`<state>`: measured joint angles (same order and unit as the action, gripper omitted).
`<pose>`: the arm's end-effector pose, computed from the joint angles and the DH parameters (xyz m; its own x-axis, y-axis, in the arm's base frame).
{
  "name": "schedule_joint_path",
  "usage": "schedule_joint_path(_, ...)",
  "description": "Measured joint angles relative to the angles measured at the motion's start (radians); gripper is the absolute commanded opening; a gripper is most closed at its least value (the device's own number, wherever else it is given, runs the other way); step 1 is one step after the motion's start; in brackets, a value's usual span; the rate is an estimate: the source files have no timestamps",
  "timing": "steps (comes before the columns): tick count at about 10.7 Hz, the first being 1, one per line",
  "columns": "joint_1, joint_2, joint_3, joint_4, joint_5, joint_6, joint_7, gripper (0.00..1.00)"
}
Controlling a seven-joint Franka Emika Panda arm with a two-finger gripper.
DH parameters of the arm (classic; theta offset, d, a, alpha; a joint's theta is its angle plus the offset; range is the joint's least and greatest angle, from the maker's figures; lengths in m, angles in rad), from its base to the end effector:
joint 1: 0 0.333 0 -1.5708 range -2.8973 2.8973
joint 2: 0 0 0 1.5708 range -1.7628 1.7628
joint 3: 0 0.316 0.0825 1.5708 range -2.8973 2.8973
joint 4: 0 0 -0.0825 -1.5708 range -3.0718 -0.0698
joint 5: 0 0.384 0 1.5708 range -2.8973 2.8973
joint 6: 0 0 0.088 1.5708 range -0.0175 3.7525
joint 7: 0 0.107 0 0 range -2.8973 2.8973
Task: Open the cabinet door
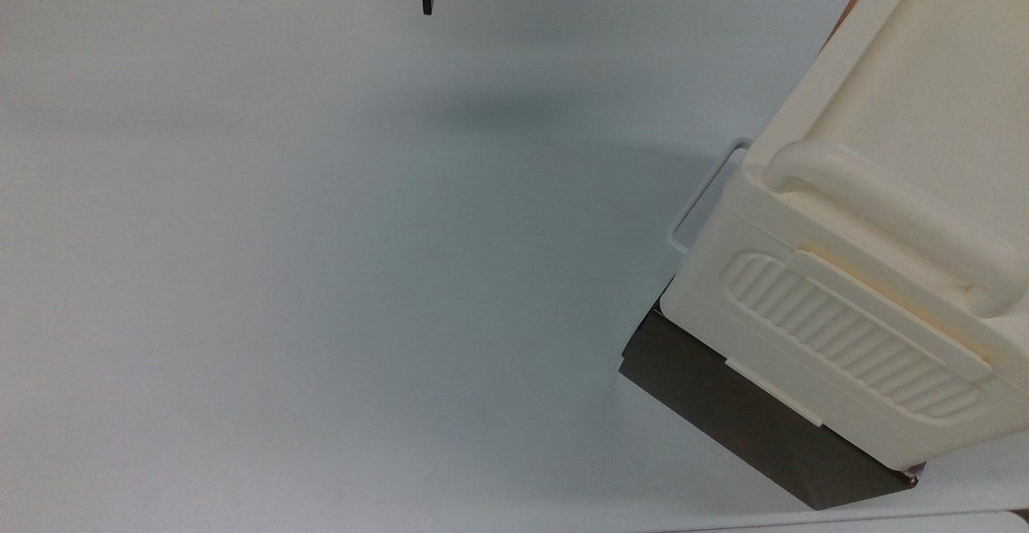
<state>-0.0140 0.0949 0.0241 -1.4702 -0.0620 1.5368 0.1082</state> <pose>0.5806 -0.0017 0.6152 0.9948 -0.0999 -0.0216 -0.0984 -0.9932 0.0624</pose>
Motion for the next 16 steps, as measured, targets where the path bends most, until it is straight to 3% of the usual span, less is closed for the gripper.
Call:
schedule_joint_path(8, 0.000, 0.000, 0.000, 0.000, 0.000, 0.000, -0.001, 1.00)
schedule_joint_path(11, 0.000, -0.001, 0.000, 0.000, 0.000, 0.000, -0.064, 1.00)
schedule_joint_path(16, 0.033, -0.003, 0.025, 0.036, 0.165, 0.000, -0.101, 1.00)
